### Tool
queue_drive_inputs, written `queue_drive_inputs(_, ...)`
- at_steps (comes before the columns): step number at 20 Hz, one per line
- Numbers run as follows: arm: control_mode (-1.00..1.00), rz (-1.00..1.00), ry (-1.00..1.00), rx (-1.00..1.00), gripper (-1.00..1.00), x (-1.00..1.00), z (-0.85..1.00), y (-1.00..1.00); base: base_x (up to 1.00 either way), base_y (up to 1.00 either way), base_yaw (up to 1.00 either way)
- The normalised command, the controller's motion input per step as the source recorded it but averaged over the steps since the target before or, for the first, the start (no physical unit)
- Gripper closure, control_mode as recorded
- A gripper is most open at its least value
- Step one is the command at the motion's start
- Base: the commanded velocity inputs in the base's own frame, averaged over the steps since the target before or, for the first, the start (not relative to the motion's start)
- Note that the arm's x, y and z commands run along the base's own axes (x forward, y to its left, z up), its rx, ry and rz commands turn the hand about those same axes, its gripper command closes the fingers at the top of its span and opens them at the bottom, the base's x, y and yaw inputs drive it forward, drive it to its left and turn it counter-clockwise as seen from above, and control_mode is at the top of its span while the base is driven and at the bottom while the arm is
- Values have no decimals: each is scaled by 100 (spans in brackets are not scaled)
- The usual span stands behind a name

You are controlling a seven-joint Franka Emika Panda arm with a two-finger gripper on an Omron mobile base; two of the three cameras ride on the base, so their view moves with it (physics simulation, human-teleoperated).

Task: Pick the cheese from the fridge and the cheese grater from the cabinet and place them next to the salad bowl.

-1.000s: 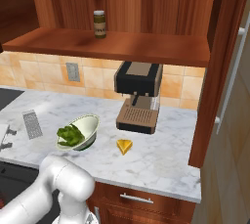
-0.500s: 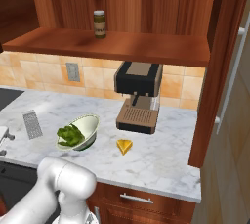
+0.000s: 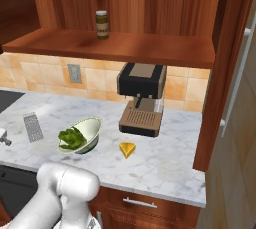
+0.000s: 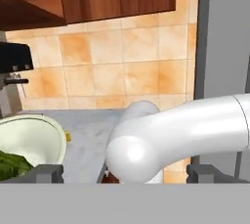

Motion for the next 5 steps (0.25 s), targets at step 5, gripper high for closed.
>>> queue_drive_inputs(5,-100,-14,-7,0,-100,-38,27,-31,0,0,0)
